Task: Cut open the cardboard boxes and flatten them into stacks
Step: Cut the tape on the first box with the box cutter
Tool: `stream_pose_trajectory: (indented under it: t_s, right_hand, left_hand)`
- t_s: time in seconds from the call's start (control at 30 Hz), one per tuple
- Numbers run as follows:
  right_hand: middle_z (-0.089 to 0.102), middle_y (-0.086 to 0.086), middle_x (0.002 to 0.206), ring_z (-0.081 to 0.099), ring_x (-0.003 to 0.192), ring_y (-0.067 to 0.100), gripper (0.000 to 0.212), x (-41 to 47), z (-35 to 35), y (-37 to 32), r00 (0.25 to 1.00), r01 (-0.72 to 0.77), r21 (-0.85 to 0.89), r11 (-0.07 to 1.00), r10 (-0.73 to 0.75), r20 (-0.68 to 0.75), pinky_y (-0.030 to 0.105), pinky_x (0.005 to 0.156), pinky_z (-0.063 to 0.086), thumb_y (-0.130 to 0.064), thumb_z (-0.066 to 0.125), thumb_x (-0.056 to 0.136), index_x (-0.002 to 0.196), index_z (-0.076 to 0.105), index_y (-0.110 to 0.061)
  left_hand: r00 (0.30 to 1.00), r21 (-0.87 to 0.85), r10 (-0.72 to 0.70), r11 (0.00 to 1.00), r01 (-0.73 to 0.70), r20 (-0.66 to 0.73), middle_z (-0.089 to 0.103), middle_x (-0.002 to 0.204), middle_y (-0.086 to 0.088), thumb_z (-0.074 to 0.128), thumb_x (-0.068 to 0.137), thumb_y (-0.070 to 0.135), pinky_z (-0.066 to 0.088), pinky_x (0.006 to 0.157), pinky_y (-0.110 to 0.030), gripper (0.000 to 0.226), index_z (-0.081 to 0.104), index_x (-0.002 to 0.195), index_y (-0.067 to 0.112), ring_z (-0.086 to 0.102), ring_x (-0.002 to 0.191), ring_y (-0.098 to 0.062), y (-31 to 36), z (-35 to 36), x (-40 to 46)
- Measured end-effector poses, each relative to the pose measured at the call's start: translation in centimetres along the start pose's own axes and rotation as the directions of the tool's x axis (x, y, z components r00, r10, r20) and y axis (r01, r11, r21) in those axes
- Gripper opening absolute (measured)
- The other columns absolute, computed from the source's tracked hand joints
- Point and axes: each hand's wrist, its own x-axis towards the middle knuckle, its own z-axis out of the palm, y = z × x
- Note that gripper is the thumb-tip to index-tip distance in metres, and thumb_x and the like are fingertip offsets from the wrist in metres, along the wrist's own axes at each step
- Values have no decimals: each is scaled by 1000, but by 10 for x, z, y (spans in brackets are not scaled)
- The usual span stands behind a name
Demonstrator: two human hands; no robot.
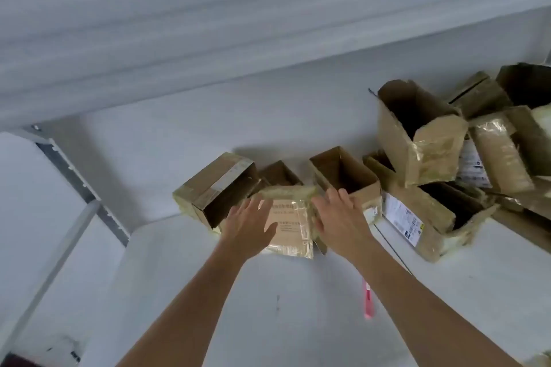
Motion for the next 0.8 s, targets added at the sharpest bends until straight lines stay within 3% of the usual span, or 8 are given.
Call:
stream_pose_trajectory:
  t_s: [0.3,0.4,0.5,0.63,0.8]
  right_hand:
    - [45,5,137,41,124,25,45,18,56,10,999,-36,157,987,34,10,39,107,34,-37,36,102,146,28,-27]
    - [49,-1,131,46,122,24,37,16,64,7,1000,-24,325,945,25,1,43,105,42,-35,45,99,135,35,-31]
    - [46,-4,126,50,117,19,39,9,66,9,996,-49,525,850,2,90,39,95,51,-31,60,91,123,38,-30]
    - [44,-3,127,50,119,12,39,-4,52,7,965,-208,750,628,7,262,16,85,52,-19,65,91,121,41,-21]
    - [45,-6,132,49,125,13,44,-19,22,3,953,-244,816,524,-26,301,34,93,56,-13,63,93,130,41,-22]
  left_hand:
    - [991,-58,-126,990,128,48,24,154,-6,53,95,45,43,104,-46,56,31,144,28,39,134,-33,-10,39,30]
    - [974,-269,-192,938,217,116,10,159,-11,57,95,41,42,105,-51,54,33,143,37,40,134,-36,-14,42,25]
    - [960,-542,-201,794,276,195,12,157,-9,60,95,26,48,102,-46,48,41,138,38,45,130,-34,-12,42,18]
    - [950,-642,-241,700,311,198,21,149,-6,64,92,19,47,103,-42,44,48,130,33,37,134,-31,-2,35,8]
    - [932,-686,-326,642,342,160,31,127,-2,64,92,15,45,89,-23,35,52,123,27,41,113,-20,16,12,-18]
